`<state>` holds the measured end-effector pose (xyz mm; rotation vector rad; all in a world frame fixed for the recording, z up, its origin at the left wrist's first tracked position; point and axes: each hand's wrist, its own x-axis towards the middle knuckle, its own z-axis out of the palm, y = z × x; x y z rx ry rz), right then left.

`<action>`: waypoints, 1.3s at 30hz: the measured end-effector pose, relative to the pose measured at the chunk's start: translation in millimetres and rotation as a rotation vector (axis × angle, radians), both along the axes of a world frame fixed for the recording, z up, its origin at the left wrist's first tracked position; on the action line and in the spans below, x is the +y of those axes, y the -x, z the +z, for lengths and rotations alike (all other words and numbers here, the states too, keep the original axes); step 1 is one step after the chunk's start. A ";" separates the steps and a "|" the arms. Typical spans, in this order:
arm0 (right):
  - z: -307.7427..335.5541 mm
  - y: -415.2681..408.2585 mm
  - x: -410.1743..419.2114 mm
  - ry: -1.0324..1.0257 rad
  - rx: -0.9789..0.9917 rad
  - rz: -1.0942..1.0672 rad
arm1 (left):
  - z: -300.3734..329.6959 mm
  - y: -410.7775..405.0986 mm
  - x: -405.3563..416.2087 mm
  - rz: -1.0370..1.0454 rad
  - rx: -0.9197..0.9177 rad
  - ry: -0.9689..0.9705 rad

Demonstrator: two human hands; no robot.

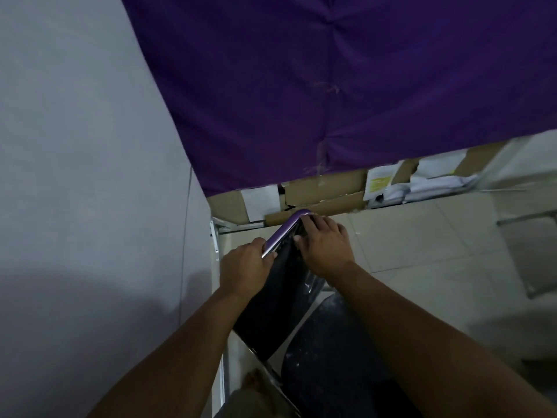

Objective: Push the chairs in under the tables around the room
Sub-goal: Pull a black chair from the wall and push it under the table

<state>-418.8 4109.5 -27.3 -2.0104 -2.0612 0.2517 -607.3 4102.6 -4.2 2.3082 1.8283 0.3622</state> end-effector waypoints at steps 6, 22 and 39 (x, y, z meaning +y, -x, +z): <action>-2.0 -18.9 7.7 0.045 0.021 -0.114 | -2.4 -23.7 35.6 -0.083 -0.037 0.009; -0.4 -41.6 76.7 0.031 0.074 -0.526 | -15.5 -81.8 150.8 -0.355 -0.180 0.163; 7.5 -63.5 91.1 0.044 0.081 -0.670 | -15.9 -110.2 191.2 -0.439 -0.169 0.439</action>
